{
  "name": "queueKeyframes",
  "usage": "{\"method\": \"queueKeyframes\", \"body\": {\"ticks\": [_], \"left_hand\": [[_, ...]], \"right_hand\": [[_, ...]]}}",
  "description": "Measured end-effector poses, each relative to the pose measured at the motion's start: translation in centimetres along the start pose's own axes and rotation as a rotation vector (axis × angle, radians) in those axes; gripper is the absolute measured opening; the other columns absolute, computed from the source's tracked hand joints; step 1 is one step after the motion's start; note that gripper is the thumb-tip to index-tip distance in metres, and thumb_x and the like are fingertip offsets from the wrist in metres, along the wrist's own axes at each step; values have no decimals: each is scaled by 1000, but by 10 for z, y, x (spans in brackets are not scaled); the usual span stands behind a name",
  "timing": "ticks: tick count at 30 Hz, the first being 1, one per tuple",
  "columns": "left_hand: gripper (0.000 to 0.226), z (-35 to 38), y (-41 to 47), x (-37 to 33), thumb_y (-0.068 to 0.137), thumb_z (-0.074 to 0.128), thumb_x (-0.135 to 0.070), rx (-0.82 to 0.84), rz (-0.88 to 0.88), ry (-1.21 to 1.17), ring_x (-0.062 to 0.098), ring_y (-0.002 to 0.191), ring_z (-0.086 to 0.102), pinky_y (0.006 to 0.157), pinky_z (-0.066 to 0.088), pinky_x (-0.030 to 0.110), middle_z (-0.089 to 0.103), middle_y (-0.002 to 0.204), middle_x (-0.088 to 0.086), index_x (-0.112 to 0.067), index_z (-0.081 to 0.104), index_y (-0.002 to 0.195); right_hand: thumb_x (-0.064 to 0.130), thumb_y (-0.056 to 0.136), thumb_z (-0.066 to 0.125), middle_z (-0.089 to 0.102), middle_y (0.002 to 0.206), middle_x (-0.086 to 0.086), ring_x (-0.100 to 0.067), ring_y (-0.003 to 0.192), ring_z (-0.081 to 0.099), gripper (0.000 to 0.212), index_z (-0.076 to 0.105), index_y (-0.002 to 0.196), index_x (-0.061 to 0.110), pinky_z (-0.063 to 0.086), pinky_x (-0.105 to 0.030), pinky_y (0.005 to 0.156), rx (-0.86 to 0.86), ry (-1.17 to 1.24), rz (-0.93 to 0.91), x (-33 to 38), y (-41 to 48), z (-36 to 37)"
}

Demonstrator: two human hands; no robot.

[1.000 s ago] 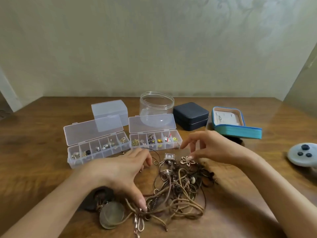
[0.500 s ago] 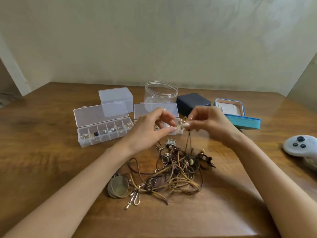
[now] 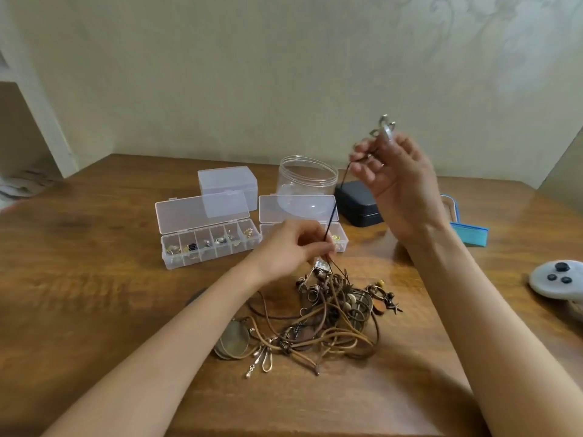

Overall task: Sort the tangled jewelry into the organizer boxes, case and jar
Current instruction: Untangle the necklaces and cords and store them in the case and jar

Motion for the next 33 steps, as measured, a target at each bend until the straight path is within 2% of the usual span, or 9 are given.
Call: {"method": "queueKeyframes", "body": {"ticks": [4,10,13,16,20,22,26,30,33], "left_hand": [[7,7,0,4,92,57,-23,-16,18,221,-7,66,57,60,40,9,63,78,-12,-25,61,87],[10,-16,-2,-9,92,54,-13,-226,50,-489,13,74,68,63,53,19,73,80,3,-9,62,89],[9,-18,-5,-13,92,54,-14,-263,102,-551,13,79,68,71,53,20,73,78,1,-12,62,87],[8,-19,-5,-13,91,55,-11,-310,137,-560,12,73,68,65,53,22,72,77,0,-10,62,88],[6,-18,-4,-12,90,57,-8,-322,188,-468,12,72,67,62,52,22,72,78,0,-10,63,88],[7,-17,-3,-11,88,59,-7,-308,193,-453,13,80,68,65,53,22,72,85,2,-11,63,92],[17,-24,-4,7,87,62,-9,-313,-9,-180,14,92,62,73,52,20,62,100,1,-18,54,100],[28,-31,-14,24,85,67,-16,58,-116,193,-7,89,55,74,42,2,58,99,-15,-19,54,110],[35,-25,-19,31,82,71,-21,126,-113,342,-6,82,54,72,43,4,58,96,-15,-25,52,112]], "right_hand": [[11,89,47,65,80,-5,-13,73,64,6,51,91,6,54,-22,69,-14,232,7,11,1,-15],[5,92,51,59,67,-1,-8,53,50,19,59,109,10,43,-18,49,-70,-396,263,-9,-9,-32],[18,91,55,46,61,0,-7,48,36,23,64,110,6,31,-16,42,37,-607,423,-21,-16,-30],[26,80,63,37,59,-2,-8,47,28,32,66,103,5,25,-16,40,175,-656,567,-26,-22,-24],[31,71,70,48,63,-11,-19,51,34,42,67,95,-3,28,-24,49,275,-877,574,-35,-29,-13],[30,75,68,47,62,-11,-15,50,35,36,69,92,-3,28,-23,48,248,-895,518,-37,-30,-11],[20,90,60,42,54,0,-8,47,30,18,69,79,8,22,-19,44,206,-808,545,-31,-28,-20],[27,88,57,49,58,-1,-7,46,32,22,70,81,10,24,-14,42,203,-810,577,-23,-26,-33],[31,84,56,50,59,-1,-8,48,30,22,69,79,13,22,-14,40,183,-769,591,-16,-23,-41]]}}
Point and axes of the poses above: each hand's wrist, its own y-axis towards the middle knuckle, its own z-axis out of the palm, x = y × z, the point moved 2 cm from there along y, towards the middle knuckle
